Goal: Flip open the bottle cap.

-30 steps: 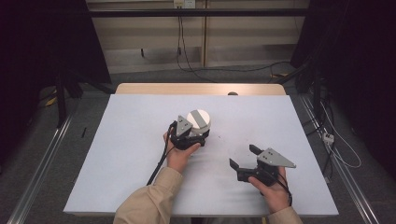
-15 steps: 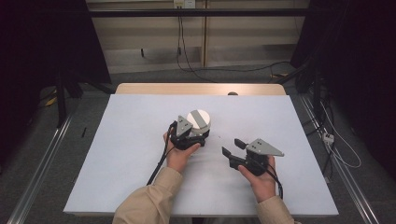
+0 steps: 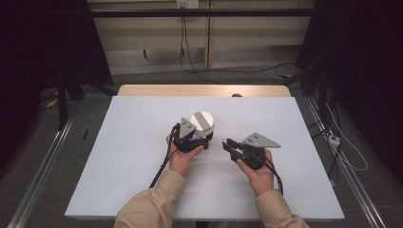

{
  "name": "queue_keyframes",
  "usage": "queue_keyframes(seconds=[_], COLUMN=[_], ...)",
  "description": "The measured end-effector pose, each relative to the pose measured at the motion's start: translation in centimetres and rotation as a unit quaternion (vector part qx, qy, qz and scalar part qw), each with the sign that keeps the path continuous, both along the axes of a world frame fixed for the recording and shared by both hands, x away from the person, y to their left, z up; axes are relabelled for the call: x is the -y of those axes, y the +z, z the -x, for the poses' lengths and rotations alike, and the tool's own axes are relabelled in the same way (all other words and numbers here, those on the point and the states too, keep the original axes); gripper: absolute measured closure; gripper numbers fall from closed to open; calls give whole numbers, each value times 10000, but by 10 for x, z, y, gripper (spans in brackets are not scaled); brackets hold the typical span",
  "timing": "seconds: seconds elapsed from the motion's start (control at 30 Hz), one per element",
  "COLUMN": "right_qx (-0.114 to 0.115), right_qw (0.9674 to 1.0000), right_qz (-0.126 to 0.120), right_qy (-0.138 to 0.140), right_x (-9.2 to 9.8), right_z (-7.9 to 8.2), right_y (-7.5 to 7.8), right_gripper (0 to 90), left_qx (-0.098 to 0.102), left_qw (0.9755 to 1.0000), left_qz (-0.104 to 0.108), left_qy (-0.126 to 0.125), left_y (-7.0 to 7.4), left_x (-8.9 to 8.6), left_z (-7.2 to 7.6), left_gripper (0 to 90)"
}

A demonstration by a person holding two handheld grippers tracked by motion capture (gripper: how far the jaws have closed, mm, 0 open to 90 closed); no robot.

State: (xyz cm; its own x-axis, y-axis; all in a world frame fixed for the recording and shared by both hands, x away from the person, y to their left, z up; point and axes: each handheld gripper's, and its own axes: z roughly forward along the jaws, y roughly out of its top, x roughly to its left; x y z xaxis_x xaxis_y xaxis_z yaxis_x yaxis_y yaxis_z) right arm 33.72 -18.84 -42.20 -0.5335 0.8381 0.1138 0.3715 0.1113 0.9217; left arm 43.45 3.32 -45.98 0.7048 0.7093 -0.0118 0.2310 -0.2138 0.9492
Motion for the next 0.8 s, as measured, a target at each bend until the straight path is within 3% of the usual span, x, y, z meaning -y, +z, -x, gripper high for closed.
queue_keyframes(seconds=[0.27,0.8], right_qx=[-3,-112], right_qw=[9999,9996], right_qz=[-92,47], right_qy=[103,265], right_x=[-10,-30], right_z=[-10,-26], right_y=[6,8], right_gripper=[894,900], left_qx=[-18,-7], left_qw=[10000,10000], left_qz=[12,-9], left_qy=[5,8], left_y=[0,0], left_x=[0,1], left_z=[0,1], left_gripper=[186,186])
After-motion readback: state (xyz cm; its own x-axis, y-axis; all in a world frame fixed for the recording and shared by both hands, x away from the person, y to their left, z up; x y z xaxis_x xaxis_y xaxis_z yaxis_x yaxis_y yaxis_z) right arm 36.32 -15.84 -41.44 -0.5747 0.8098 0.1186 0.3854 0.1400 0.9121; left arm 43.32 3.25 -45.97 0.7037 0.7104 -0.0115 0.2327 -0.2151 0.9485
